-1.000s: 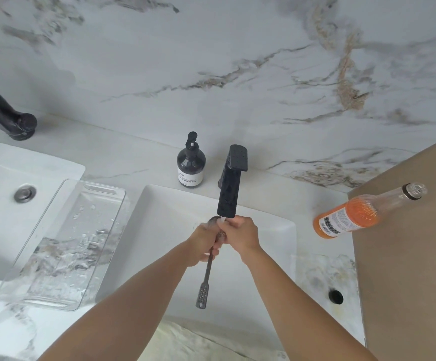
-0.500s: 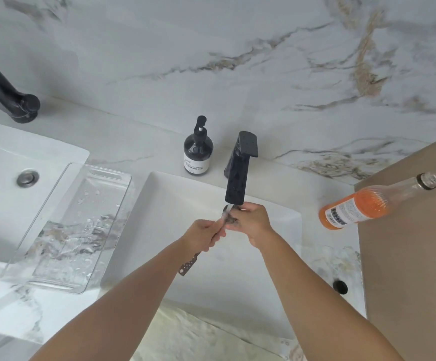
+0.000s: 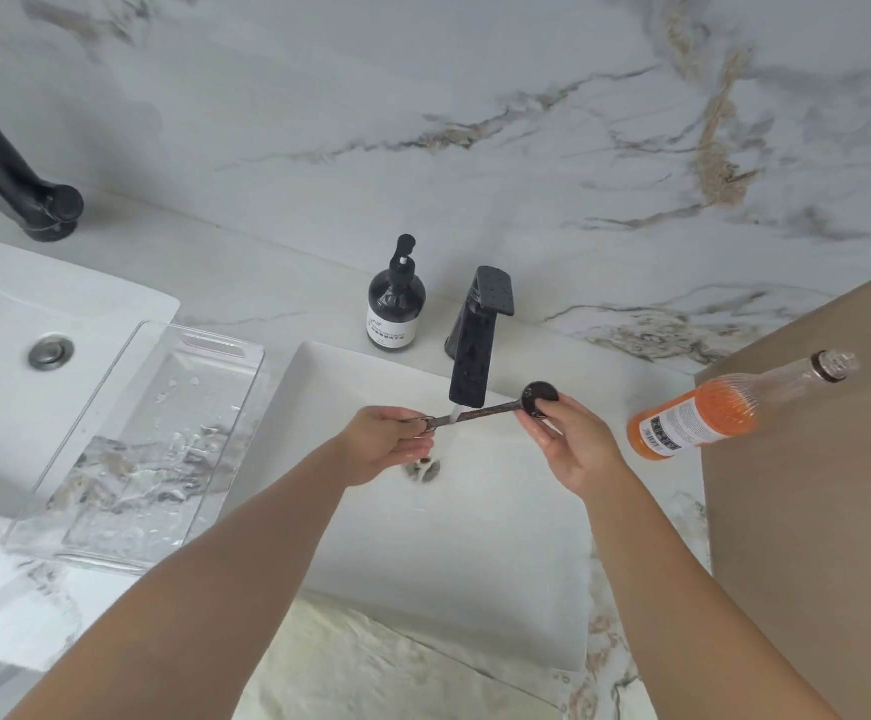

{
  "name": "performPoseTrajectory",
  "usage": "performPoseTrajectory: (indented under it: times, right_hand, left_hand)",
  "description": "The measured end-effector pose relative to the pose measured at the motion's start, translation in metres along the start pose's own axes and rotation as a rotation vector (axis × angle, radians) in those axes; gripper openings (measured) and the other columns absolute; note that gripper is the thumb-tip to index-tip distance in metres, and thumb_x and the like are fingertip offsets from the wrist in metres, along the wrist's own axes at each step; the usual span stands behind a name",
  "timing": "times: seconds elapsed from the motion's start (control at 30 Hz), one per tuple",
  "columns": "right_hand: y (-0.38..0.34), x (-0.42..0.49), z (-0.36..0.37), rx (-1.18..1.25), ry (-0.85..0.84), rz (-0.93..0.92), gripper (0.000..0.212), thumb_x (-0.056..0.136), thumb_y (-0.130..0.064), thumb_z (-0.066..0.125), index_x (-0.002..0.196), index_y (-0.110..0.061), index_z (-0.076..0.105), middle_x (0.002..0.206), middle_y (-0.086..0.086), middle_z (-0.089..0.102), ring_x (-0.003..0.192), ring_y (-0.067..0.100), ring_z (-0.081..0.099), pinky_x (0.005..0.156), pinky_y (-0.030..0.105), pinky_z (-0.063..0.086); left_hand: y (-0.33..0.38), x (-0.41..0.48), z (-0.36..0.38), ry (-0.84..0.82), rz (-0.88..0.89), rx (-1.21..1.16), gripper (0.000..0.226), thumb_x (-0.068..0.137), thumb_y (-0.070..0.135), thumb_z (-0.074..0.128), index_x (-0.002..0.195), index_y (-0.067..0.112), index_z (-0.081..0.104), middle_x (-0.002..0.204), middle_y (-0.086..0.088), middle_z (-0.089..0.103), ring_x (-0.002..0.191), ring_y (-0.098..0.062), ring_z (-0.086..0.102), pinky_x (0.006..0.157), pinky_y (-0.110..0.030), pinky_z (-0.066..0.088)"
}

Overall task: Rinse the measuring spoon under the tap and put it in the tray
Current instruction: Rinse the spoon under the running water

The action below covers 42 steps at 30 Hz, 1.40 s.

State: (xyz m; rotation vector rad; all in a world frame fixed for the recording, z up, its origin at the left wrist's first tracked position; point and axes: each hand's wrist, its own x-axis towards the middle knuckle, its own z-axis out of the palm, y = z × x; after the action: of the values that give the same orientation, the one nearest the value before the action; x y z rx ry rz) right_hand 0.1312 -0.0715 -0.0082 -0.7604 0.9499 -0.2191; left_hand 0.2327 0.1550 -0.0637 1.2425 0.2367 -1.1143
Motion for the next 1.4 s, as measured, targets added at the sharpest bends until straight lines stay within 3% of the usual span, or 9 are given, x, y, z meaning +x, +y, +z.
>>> performPoseTrajectory:
  times: [0.13, 0.27, 0.43, 0.53, 0.7, 0.87, 1.07, 1.2, 1.4]
  right_hand:
    - [-0.014, -0.007, -0.021, 0.052, 0.038, -0.026, 0.021, 0.088, 0.010, 0.060, 0.108, 0.006, 0.062, 0.103, 0.023, 0.068, 0.091, 0.034, 0.071, 0.068, 0.030, 0.063]
    - [-0.025, -0.015, -0.040, 0.124, 0.073, -0.018, 0.008, 0.090, 0.000, 0.063, 0.097, 0.000, 0.060, 0.106, 0.022, 0.066, 0.098, 0.038, 0.069, 0.073, 0.034, 0.064]
    - [-0.019, -0.024, -0.035, 0.163, -0.024, 0.003, 0.012, 0.092, -0.012, 0.066, 0.100, -0.002, 0.064, 0.106, 0.022, 0.071, 0.100, 0.037, 0.072, 0.078, 0.039, 0.063]
    - [-0.007, -0.029, -0.015, 0.020, -0.182, 0.003, 0.019, 0.095, -0.011, 0.062, 0.108, 0.001, 0.069, 0.106, 0.020, 0.072, 0.104, 0.036, 0.071, 0.086, 0.039, 0.061]
    - [0.003, -0.039, 0.016, -0.139, -0.295, -0.040, 0.030, 0.089, -0.012, 0.067, 0.116, 0.002, 0.069, 0.108, 0.022, 0.075, 0.104, 0.039, 0.071, 0.087, 0.038, 0.061]
    - [0.001, -0.036, 0.010, -0.054, -0.206, -0.068, 0.032, 0.091, -0.013, 0.067, 0.118, 0.004, 0.067, 0.116, 0.023, 0.071, 0.108, 0.036, 0.070, 0.089, 0.040, 0.060]
    - [0.020, -0.026, 0.001, 0.167, 0.008, 0.077, 0.023, 0.087, -0.009, 0.073, 0.105, 0.000, 0.063, 0.118, 0.024, 0.060, 0.111, 0.034, 0.067, 0.100, 0.046, 0.054]
    - [0.037, -0.019, 0.005, 0.146, 0.056, 0.115, 0.023, 0.092, -0.008, 0.066, 0.113, 0.000, 0.057, 0.124, 0.026, 0.059, 0.119, 0.036, 0.063, 0.094, 0.043, 0.055]
    - [0.056, -0.010, 0.023, -0.006, 0.007, 0.169, 0.020, 0.095, -0.003, 0.059, 0.113, 0.006, 0.057, 0.109, 0.025, 0.067, 0.103, 0.033, 0.067, 0.100, 0.045, 0.051]
  left_hand:
    - [0.007, 0.002, 0.026, -0.043, -0.100, -0.201, 0.029, 0.100, -0.007, 0.037, 0.121, -0.008, 0.057, 0.110, -0.022, 0.068, 0.089, -0.028, 0.072, 0.065, -0.028, 0.063]
    - [0.010, 0.002, 0.042, -0.090, -0.137, -0.342, 0.036, 0.102, -0.001, 0.031, 0.132, -0.014, 0.048, 0.132, -0.031, 0.058, 0.097, -0.034, 0.069, 0.074, -0.031, 0.063]
    - [0.005, 0.000, 0.038, -0.006, -0.156, -0.375, 0.025, 0.104, 0.010, 0.042, 0.117, -0.008, 0.052, 0.113, -0.028, 0.066, 0.078, -0.030, 0.074, 0.063, -0.030, 0.064]
    - [-0.003, -0.002, 0.019, 0.098, -0.173, -0.377, 0.024, 0.103, 0.006, 0.042, 0.115, -0.011, 0.054, 0.104, -0.028, 0.068, 0.084, -0.032, 0.071, 0.066, -0.032, 0.063]
    - [-0.010, -0.010, 0.000, 0.174, -0.207, -0.305, 0.023, 0.100, 0.001, 0.048, 0.116, -0.014, 0.057, 0.121, -0.032, 0.066, 0.109, -0.036, 0.068, 0.074, -0.034, 0.062]
    - [-0.005, -0.013, 0.001, 0.139, -0.166, -0.299, 0.026, 0.097, -0.001, 0.053, 0.118, -0.015, 0.057, 0.117, -0.031, 0.067, 0.091, -0.033, 0.071, 0.066, -0.029, 0.063]
    - [-0.009, -0.015, -0.014, 0.210, -0.024, -0.322, 0.012, 0.084, -0.017, 0.063, 0.092, -0.010, 0.067, 0.099, -0.024, 0.071, 0.084, -0.027, 0.072, 0.065, -0.022, 0.063]
    - [-0.003, -0.019, -0.023, 0.270, 0.116, -0.339, 0.026, 0.083, -0.022, 0.059, 0.097, -0.001, 0.067, 0.093, -0.016, 0.071, 0.083, -0.024, 0.070, 0.067, -0.022, 0.062]
    - [0.017, -0.032, -0.044, 0.369, 0.247, -0.292, 0.028, 0.085, -0.023, 0.054, 0.086, 0.003, 0.065, 0.091, -0.012, 0.069, 0.082, -0.023, 0.069, 0.065, -0.025, 0.063]
